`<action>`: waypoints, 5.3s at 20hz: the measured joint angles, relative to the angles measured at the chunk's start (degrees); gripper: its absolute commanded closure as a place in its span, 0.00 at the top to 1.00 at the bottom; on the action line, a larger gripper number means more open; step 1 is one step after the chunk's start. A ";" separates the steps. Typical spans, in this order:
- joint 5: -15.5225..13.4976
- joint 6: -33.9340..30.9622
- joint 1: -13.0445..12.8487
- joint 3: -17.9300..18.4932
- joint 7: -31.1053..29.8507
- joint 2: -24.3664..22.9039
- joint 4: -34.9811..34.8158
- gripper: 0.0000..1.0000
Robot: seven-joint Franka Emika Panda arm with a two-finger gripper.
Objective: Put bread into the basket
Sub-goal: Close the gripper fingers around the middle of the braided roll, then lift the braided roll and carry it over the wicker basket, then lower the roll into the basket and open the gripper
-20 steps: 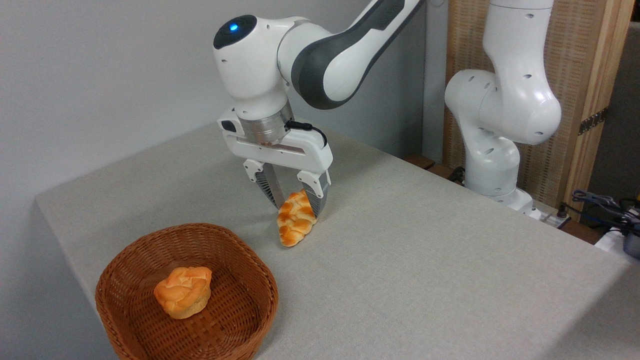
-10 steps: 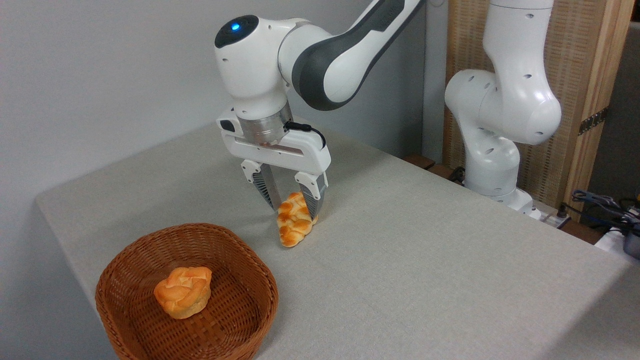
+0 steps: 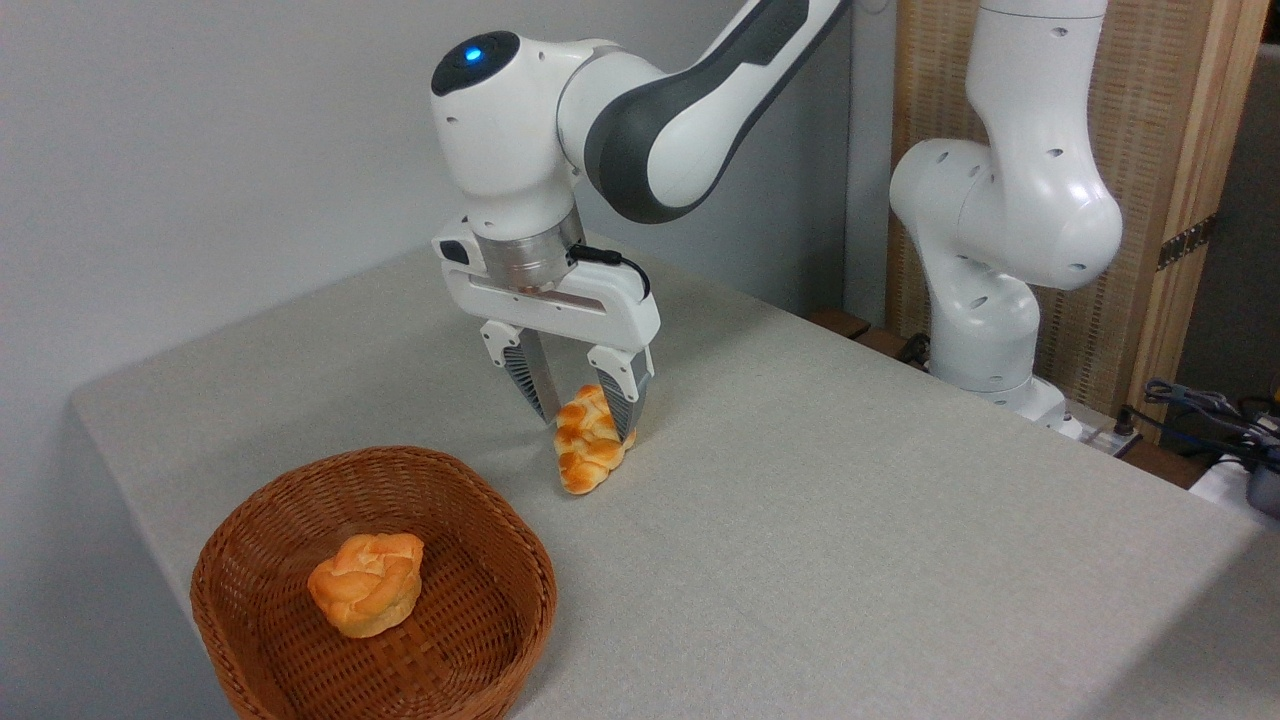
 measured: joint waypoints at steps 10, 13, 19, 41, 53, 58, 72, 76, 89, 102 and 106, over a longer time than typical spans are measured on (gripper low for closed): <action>0.00 0.01 -0.51 -0.02 0.00 0.01 -1.07 0.87; 0.00 0.05 -0.78 -0.02 0.00 0.03 -1.54 0.72; 0.00 0.09 -1.05 -0.02 0.00 0.03 -1.75 0.36; 0.00 0.09 -1.30 -0.03 0.58 0.06 -1.42 0.20; 3.14 -9.12 -0.99 2.83 2.31 -0.99 10.58 0.23; 5.49 -9.14 -0.80 3.86 4.38 -0.99 15.36 0.28; 12.98 15.04 -0.47 7.74 10.14 2.75 18.59 0.29; 15.06 21.02 -0.50 7.77 10.18 6.12 18.59 0.40; 19.96 25.14 -0.44 9.70 10.20 11.51 18.63 1.00; 20.03 25.14 -0.61 9.70 10.20 11.60 18.65 1.00; 20.03 25.14 -0.61 9.70 10.19 11.41 19.05 1.00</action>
